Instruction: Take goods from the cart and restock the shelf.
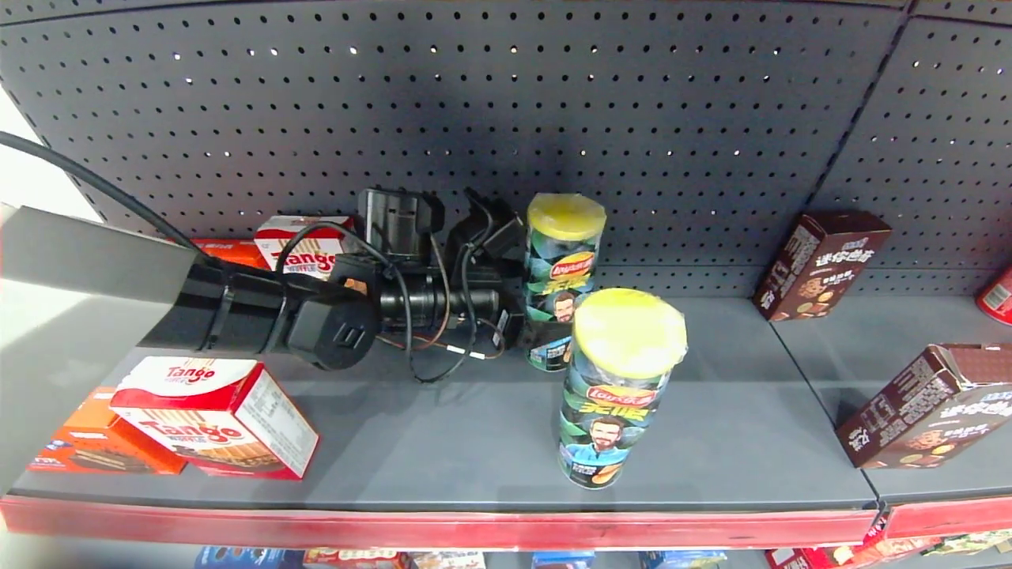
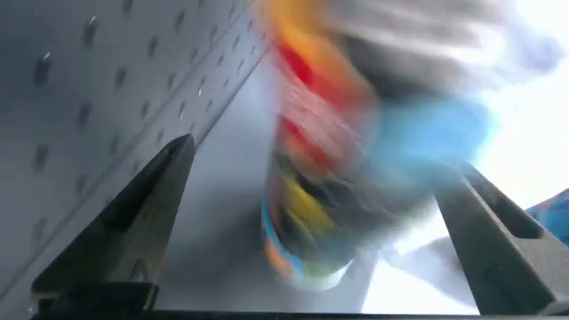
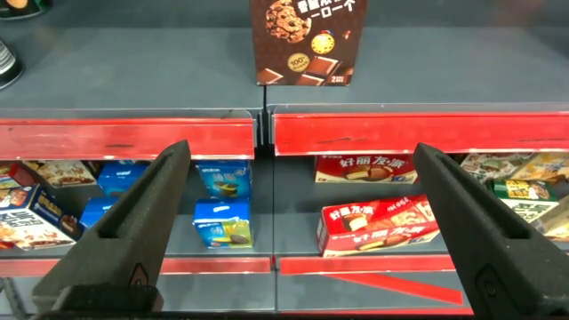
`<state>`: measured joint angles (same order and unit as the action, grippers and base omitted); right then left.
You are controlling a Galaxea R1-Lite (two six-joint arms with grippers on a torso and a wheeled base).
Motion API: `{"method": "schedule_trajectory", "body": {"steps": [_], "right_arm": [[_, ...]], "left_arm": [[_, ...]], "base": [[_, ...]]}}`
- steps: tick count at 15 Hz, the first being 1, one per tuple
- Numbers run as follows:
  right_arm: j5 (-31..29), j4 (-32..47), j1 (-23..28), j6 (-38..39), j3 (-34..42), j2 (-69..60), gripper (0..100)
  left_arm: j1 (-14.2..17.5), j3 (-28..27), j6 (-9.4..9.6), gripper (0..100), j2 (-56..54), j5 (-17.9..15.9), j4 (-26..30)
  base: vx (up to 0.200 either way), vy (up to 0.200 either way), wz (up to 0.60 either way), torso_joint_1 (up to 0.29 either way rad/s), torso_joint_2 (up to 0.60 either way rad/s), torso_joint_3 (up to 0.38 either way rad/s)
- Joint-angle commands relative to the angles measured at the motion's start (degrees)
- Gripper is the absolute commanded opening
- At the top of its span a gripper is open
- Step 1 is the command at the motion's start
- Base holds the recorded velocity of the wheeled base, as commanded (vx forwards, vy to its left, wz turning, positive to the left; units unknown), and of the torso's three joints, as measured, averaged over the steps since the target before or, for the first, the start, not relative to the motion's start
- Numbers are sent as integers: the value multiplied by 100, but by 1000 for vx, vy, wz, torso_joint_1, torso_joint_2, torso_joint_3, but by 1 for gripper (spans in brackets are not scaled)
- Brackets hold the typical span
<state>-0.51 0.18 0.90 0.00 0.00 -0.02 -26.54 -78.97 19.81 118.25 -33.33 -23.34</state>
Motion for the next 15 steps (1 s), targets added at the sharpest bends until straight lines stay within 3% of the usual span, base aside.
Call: {"method": "schedule_trajectory", "body": {"steps": [1, 3, 6, 9, 15], "right_arm": [[-2, -1, -2, 0, 0, 2, 100], [7, -1, -2, 0, 0, 2, 100], [-2, -1, -2, 0, 0, 2, 100], [-2, -1, -2, 0, 0, 2, 100], [7, -1, -2, 0, 0, 2, 100]], "left_arm": [[17, 462, -3, 100, -601, 406, 23], [-18, 708, -3, 100, -900, 898, 41], [8, 1050, -3, 100, -1111, 1030, 5], [-9, 875, -12, 100, -1093, 1399, -12], [-36, 558, -47, 100, -812, 1768, -21]], "base": [[0, 0, 0, 0, 0, 0], [0, 0, 0, 0, 0, 0], [0, 0, 0, 0, 0, 0], [0, 0, 0, 0, 0, 0], [0, 0, 0, 0, 0, 0]]}}
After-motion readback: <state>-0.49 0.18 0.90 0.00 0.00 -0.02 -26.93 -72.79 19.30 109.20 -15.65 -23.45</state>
